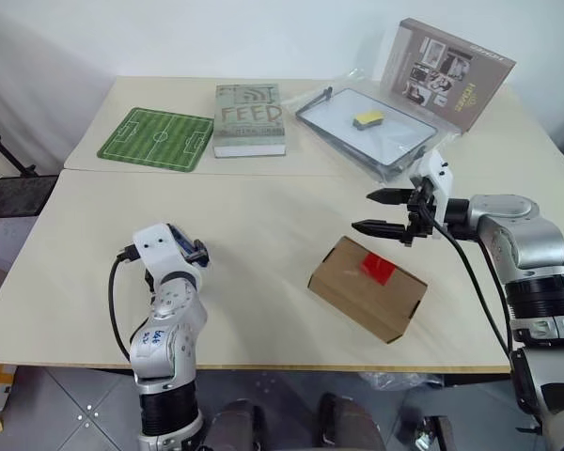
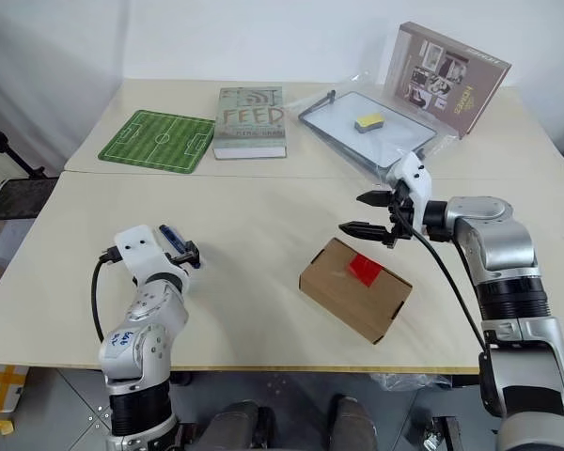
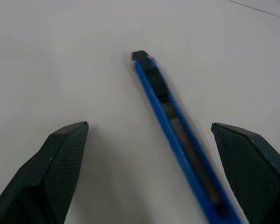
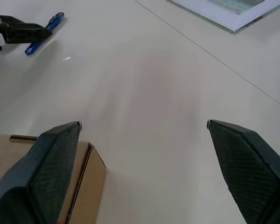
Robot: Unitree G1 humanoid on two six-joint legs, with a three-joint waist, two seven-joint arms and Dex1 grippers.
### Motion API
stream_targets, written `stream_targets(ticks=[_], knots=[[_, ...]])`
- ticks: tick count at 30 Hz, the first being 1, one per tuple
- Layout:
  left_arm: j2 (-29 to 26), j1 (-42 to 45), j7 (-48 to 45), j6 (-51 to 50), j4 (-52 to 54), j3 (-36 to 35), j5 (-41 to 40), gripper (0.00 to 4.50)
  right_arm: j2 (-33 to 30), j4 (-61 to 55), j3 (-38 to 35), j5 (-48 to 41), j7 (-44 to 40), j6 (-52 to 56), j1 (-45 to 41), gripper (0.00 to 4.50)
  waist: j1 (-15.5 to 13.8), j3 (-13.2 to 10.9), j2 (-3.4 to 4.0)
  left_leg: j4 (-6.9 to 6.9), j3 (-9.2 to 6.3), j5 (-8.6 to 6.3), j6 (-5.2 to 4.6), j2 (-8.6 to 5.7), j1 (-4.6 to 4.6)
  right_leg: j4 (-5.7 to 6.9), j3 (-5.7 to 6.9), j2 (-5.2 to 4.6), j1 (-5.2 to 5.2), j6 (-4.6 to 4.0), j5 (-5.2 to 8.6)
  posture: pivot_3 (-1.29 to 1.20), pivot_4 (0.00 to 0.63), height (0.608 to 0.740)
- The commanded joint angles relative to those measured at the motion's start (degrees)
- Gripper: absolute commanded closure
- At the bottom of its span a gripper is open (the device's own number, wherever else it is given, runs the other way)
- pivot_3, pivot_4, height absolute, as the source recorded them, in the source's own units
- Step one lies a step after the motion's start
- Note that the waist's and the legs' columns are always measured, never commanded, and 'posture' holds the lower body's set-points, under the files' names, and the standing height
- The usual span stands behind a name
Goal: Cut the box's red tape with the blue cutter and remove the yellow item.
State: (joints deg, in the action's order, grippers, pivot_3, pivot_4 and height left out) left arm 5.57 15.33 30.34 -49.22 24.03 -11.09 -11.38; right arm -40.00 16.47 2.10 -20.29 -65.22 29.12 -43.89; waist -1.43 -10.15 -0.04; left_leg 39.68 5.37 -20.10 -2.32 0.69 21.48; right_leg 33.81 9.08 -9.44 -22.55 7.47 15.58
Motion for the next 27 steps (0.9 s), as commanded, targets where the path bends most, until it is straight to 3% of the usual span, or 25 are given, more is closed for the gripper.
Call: stream_targets(ticks=[1, 12, 15, 18, 25, 27], knots=[[7.1, -0.3, 0.8, -0.6, 2.1, 1.4, -1.2, 0.02, -0.6, -1.7, -1.5, -0.3, 0.3, 0.1, -0.5, 0.0, 0.0, 0.0, 0.0, 0.0, 0.0, 0.0, 0.0, 0.0, 0.0, 0.0, -0.01, 0.0, 0.0, 0.0, 0.0, 0.0, 0.15, 0.74], [9.1, 0.9, 3.8, -5.7, -1.2, -0.5, -4.5, 0.02, 0.0, -1.4, -1.3, -0.3, 0.6, -0.4, -0.4, 0.0, 0.0, 0.0, 0.01, 0.03, 0.0, 0.0, 0.0, -0.01, 0.01, 0.01, 0.01, 0.01, -0.01, 0.0, 0.0, 0.0, 0.15, 0.74], [8.9, 0.8, 4.9, -8.7, -1.7, -1.1, -4.3, 0.59, 0.0, -1.4, -1.3, -0.3, 0.5, -0.4, -0.3, 0.0, 0.0, 0.0, 0.02, 0.03, 0.03, 0.0, 0.0, -0.01, -0.02, 0.02, -0.03, 0.01, 0.01, 0.0, 0.0, 0.0, 0.15, 0.74], [9.5, 0.8, 6.1, -10.5, -1.4, -1.5, -4.1, 1.47, -0.2, -1.3, -1.4, -0.3, 0.4, -0.4, -0.3, 0.0, -0.1, 0.0, 0.03, 0.04, 0.04, 0.0, 0.0, -0.01, -0.04, 0.02, -0.05, 0.0, 0.02, 0.0, 0.0, 0.0, 0.15, 0.74], [11.5, -0.5, 8.6, -14.2, 0.0, -3.1, -4.5, 1.47, -0.4, -1.4, -1.5, -0.2, 0.3, -0.6, -0.1, 0.0, 0.0, 0.1, 0.1, 0.03, 0.05, -0.01, 0.03, -0.01, -0.08, 0.02, -0.06, 0.0, 0.03, 0.0, 0.0, 0.0, 0.15, 0.74], [11.5, -0.8, 9.0, -15.3, 0.6, -3.4, -4.4, 1.85, -0.4, -1.3, -1.5, -0.2, 0.3, -0.5, -0.1, 0.0, 0.0, 0.1, 0.11, 0.02, 0.05, -0.02, 0.03, -0.01, -0.08, 0.02, -0.07, 0.0, 0.03, 0.0, 0.0, 0.0, 0.15, 0.74]])
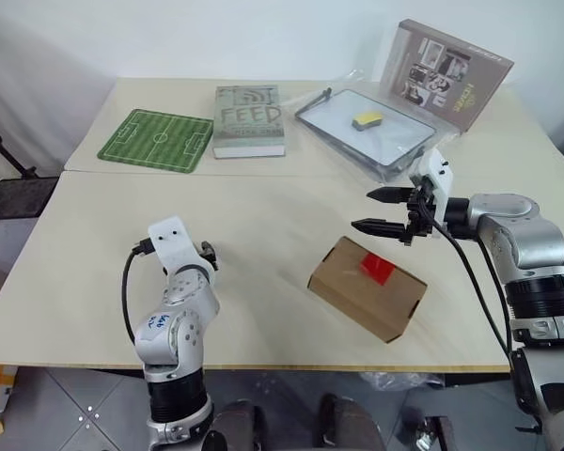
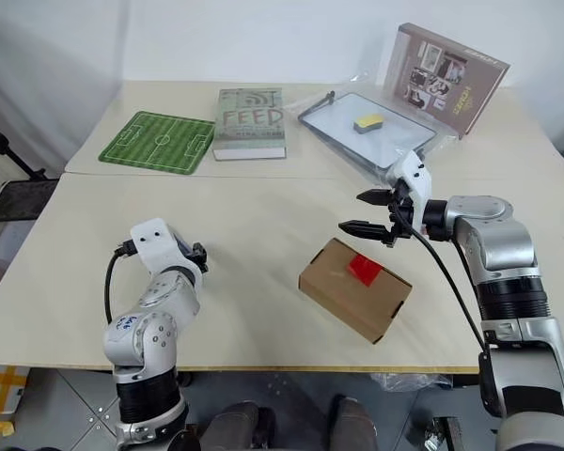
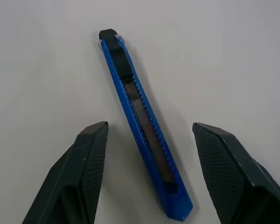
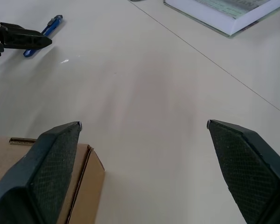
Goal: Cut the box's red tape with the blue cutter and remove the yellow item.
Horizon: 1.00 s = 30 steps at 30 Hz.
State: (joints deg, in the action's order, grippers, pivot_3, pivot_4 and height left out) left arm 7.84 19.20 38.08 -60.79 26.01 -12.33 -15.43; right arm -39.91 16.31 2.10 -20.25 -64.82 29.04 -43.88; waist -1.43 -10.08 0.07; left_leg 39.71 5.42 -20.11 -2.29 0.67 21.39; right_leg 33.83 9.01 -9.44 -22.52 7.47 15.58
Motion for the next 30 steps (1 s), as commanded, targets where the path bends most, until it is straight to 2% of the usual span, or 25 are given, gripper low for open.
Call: stream_targets(ticks=[1, 3, 8, 11, 19, 23, 30], knots=[[9.5, -4.8, 1.2, -3.5, -1.4, -2.6, -0.8, 2.06, -0.5, -1.1, -1.5, -0.2, -0.1, -0.5, -0.1, 0.0, 0.0, 0.0, 0.01, 0.0, 0.0, 0.0, 0.01, 0.0, 0.0, 0.0, 0.0, 0.0, 0.0, 0.0, 0.0, 0.0, 0.15, 0.74], [9.3, -4.7, 1.1, -3.7, -1.6, -2.8, -1.0, 2.66, -0.5, -1.0, -1.4, -0.2, -0.2, -0.6, -0.1, 0.0, 0.0, 0.0, 0.02, -0.01, 0.0, -0.01, 0.01, 0.0, -0.01, 0.0, -0.01, 0.0, 0.0, 0.0, 0.0, 0.0, 0.15, 0.74], [8.5, -4.7, 1.8, -4.6, -1.6, -3.8, -0.6, 2.66, -0.1, -0.6, -1.3, -0.1, 0.0, -0.7, -0.5, 0.0, 0.0, 0.0, 0.03, 0.0, 0.02, -0.02, 0.02, -0.01, -0.01, -0.01, -0.03, -0.01, 0.02, 0.0, 0.0, 0.0, 0.15, 0.74], [8.0, -4.0, 1.7, -5.4, -2.1, -4.9, -0.7, 3.23, 0.0, -0.5, -1.2, -0.1, 0.1, -0.7, -0.5, 0.0, 0.0, 0.1, 0.1, -0.01, 0.02, -0.02, 0.04, 0.0, -0.05, 0.0, -0.03, 0.0, 0.02, 0.0, 0.0, 0.0, 0.15, 0.74], [6.8, -3.3, 1.3, -7.4, -1.7, -5.0, -0.3, 3.23, -0.1, -0.8, -1.4, -0.2, 0.4, -0.6, -0.2, 0.0, 0.0, 0.1, 0.23, -0.03, 0.06, -0.03, 0.06, 0.0, -0.1, 0.0, -0.06, 0.0, 0.04, 0.0, 0.0, 0.0, 0.15, 0.74], [6.0, -3.0, 0.8, -8.5, -1.2, -4.7, 0.1, 4.01, -0.1, -1.6, -1.6, -0.4, 0.7, -0.3, 0.2, 0.0, 0.0, 0.1, 0.24, -0.03, 0.07, -0.03, 0.06, 0.0, -0.11, 0.0, -0.07, 0.0, 0.04, 0.0, 0.0, 0.0, 0.15, 0.74], [3.5, -2.2, -1.6, -10.8, -0.5, -5.5, 0.8, 4.01, -0.5, -4.2, -2.0, -1.1, 1.4, 0.8, 0.6, 0.0, 0.0, 0.2, 0.26, -0.03, 0.06, -0.04, 0.07, 0.0, -0.11, -0.01, -0.07, 0.0, 0.04, 0.0, 0.0, 0.0, 0.15, 0.74]])
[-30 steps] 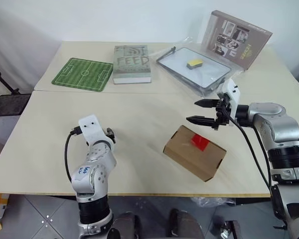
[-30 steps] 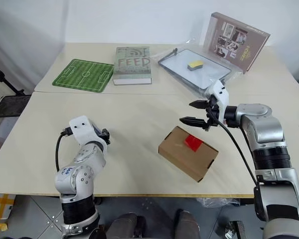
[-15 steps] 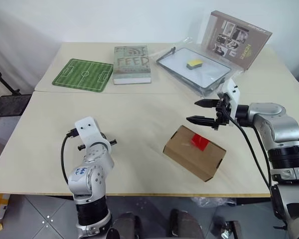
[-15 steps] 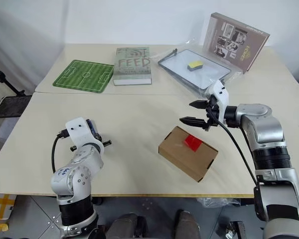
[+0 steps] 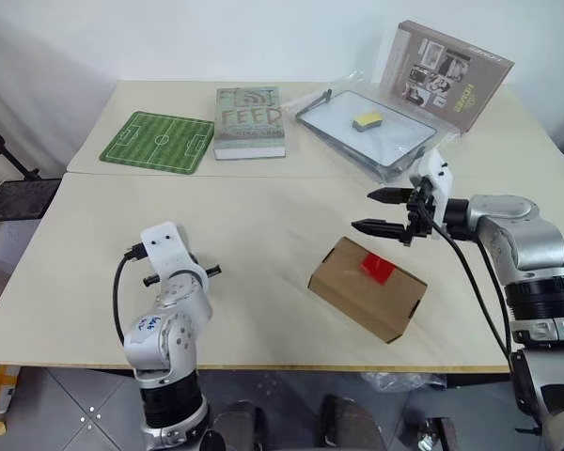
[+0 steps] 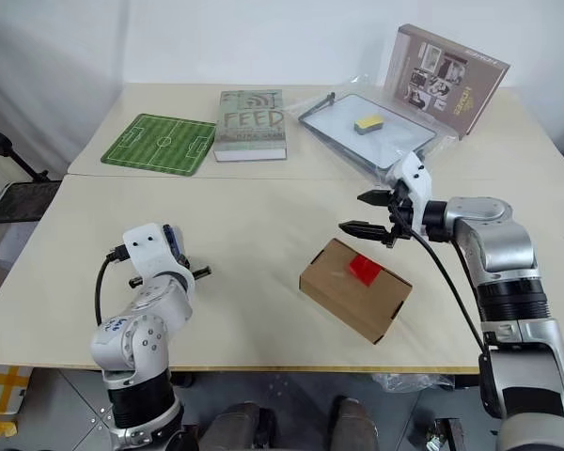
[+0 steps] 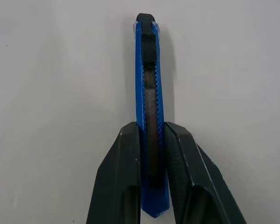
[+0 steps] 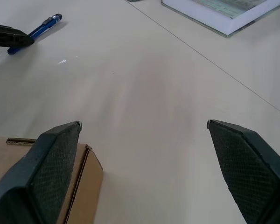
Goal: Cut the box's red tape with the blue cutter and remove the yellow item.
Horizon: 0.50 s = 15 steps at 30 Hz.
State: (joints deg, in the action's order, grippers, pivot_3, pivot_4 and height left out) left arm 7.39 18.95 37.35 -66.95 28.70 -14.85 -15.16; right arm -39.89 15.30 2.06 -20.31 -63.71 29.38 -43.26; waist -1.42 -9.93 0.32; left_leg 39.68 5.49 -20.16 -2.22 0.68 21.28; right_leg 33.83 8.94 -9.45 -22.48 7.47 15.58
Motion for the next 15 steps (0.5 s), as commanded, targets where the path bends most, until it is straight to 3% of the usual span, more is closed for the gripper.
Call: stream_targets(ticks=[1, 5, 7, 15], knots=[[3.2, -1.8, -1.5, -5.0, -3.0, -3.0, 0.6, 4.01, -0.6, -3.7, -2.1, -1.2, 0.4, 0.8, 0.0, 0.0, 0.0, 0.0, 0.02, 0.0, 0.0, 0.0, 0.0, 0.0, 0.0, 0.0, 0.0, 0.0, 0.0, 0.0, 0.0, 0.0, 0.15, 0.74], [0.6, -1.4, -5.8, -7.4, -1.2, -3.2, -0.2, 4.01, -0.9, -6.5, -2.4, -1.8, 0.8, 2.1, 0.3, 0.0, 0.0, 0.0, 0.03, 0.0, 0.0, -0.01, 0.01, 0.0, 0.0, 0.0, 0.0, 0.0, 0.0, 0.0, 0.0, 0.0, 0.15, 0.74], [-3.5, -2.1, -11.4, -9.4, 1.1, -1.2, -2.0, 4.01, -1.3, -9.0, -2.7, -2.7, 0.8, 3.7, 0.6, 0.0, 0.0, 0.0, 0.03, 0.0, 0.0, -0.02, 0.03, 0.01, 0.0, 0.0, 0.0, 0.0, -0.01, 0.0, 0.0, 0.0, 0.15, 0.74], [-30.5, -7.8, -41.7, -6.9, 10.3, 3.3, -12.2, 4.01, -2.5, -18.2, -2.4, -5.3, 1.6, 9.5, 1.7, 0.0, 0.1, -0.1, 0.02, -0.07, -0.04, -0.1, 0.19, 0.04, 0.07, 0.01, 0.03, 0.02, -0.14, -0.06, 0.03, 0.0, 0.15, 0.74]])
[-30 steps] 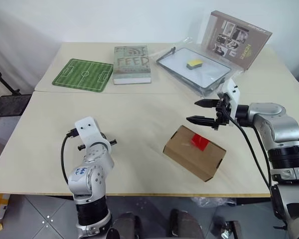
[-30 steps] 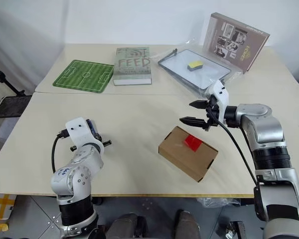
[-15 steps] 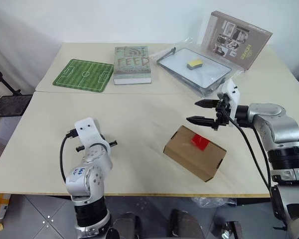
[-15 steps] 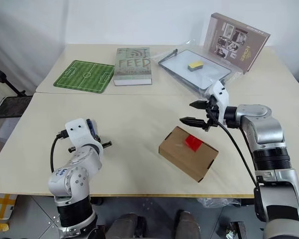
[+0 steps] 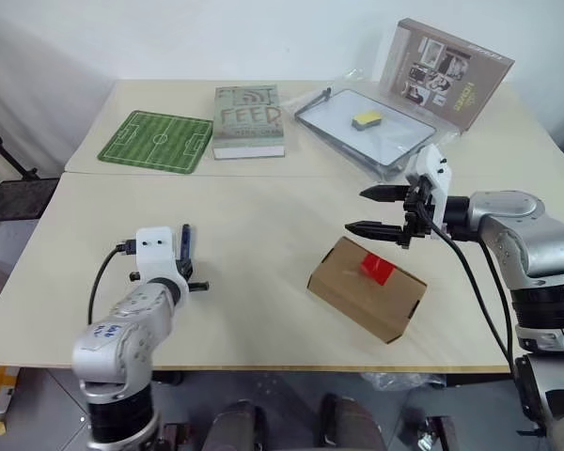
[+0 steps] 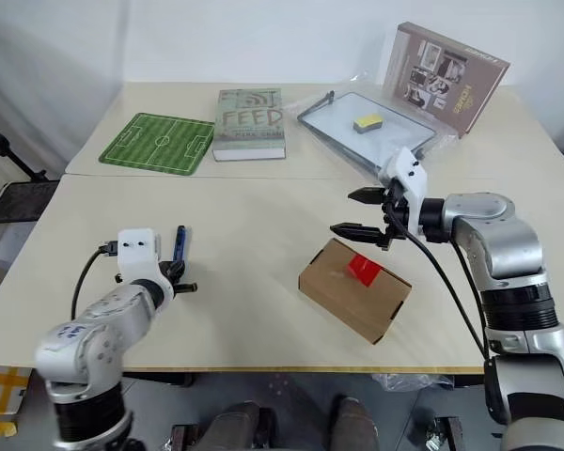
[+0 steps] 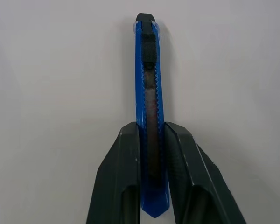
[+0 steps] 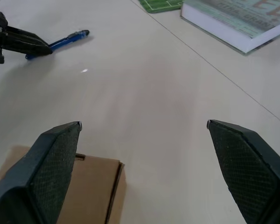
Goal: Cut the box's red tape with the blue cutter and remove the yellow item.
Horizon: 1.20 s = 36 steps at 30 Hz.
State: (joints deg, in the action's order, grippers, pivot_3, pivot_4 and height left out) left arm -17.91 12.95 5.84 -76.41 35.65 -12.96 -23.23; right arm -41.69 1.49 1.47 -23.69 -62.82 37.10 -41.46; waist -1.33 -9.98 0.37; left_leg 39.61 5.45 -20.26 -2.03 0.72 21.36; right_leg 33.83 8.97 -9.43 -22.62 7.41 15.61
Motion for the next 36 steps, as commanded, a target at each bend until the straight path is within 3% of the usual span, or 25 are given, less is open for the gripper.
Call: stream_targets(ticks=[1, 7, 9, 11, 15, 21, 28, 36], knots=[[-8.3, -3.0, -14.2, 4.0, 4.0, 2.0, -5.4, 4.01, -0.6, -5.6, -1.2, -1.5, 1.3, 2.1, -0.1, 0.0, 0.1, -0.1, -0.04, 0.0, -0.01, -0.02, 0.03, 0.0, 0.02, -0.02, 0.01, 0.0, 0.0, 0.0, 0.0, 0.0, 0.15, 0.74], [-18.8, -11.8, -33.6, 23.8, 5.0, 3.9, -5.8, 4.01, 2.7, -14.5, 2.5, -4.2, 3.7, 8.0, -0.5, 0.0, 0.2, -0.1, -0.01, -0.08, 0.0, -0.07, 0.12, 0.06, 0.09, -0.08, 0.06, 0.04, -0.12, -0.04, 0.02, 0.0, 0.15, 0.74], [-22.6, -14.5, -39.0, 29.5, 4.0, 5.6, -4.0, 4.05, 4.2, -18.4, 4.8, -5.3, 3.7, 9.7, -0.7, 0.39, 0.4, -0.2, 0.06, -0.14, 0.02, -0.08, 0.14, 0.11, 0.08, -0.06, 0.1, 0.09, -0.16, -0.11, 0.06, 0.0, 0.15, 0.74], [-26.2, -16.8, -43.5, 35.5, 2.3, 7.7, -1.4, 4.05, 5.9, -22.3, 7.2, -6.3, 4.2, 11.1, -1.0, 0.89, 0.5, -0.2, 0.16, -0.2, 0.07, -0.08, 0.14, 0.12, 0.09, -0.06, 0.1, 0.1, -0.22, -0.15, 0.08, 0.0, 0.15, 0.74], [-32.7, -20.3, -50.4, 42.9, -0.6, 10.3, 2.5, 4.05, 9.0, -26.7, 13.7, -4.8, 5.8, 11.5, -2.5, 2.4, 0.9, -0.2, 0.2, -0.3, 0.18, -0.08, 0.13, 0.12, 0.11, 0.04, 0.07, 0.09, -0.42, -0.17, 0.09, 0.0, 0.15, 0.74], [-36.1, -21.3, -54.3, 46.3, -4.1, 9.8, 4.5, 4.05, 9.7, -28.1, 26.6, 3.3, 7.3, 10.0, -4.5, 4.46, 1.4, -0.2, 0.2, -0.37, 0.26, -0.08, 0.12, 0.11, 0.28, 0.2, 0.06, 0.08, -0.77, -0.16, 0.09, 0.0, 0.15, 0.74], [-35.9, -24.5, -54.0, 45.2, -2.3, 9.3, 4.4, 4.05, 9.5, -26.3, 38.5, 13.3, 7.2, 5.0, -2.8, 4.46, 1.6, -0.2, 0.2, -0.45, 0.34, -0.08, 0.1, 0.11, 0.28, 0.22, 0.11, 0.12, -0.83, -0.16, 0.09, 0.0, 0.15, 0.74], [-34.9, -26.0, -52.3, 42.0, 1.1, 10.5, 3.5, 4.05, 11.7, -21.7, 41.2, 17.7, 6.0, 1.4, -2.0, 4.46, 1.6, -0.2, 0.19, -0.44, 0.46, -0.07, 0.09, 0.15, 0.21, 0.23, 0.07, 0.12, -0.82, -0.16, 0.09, 0.0, 0.15, 0.74]])
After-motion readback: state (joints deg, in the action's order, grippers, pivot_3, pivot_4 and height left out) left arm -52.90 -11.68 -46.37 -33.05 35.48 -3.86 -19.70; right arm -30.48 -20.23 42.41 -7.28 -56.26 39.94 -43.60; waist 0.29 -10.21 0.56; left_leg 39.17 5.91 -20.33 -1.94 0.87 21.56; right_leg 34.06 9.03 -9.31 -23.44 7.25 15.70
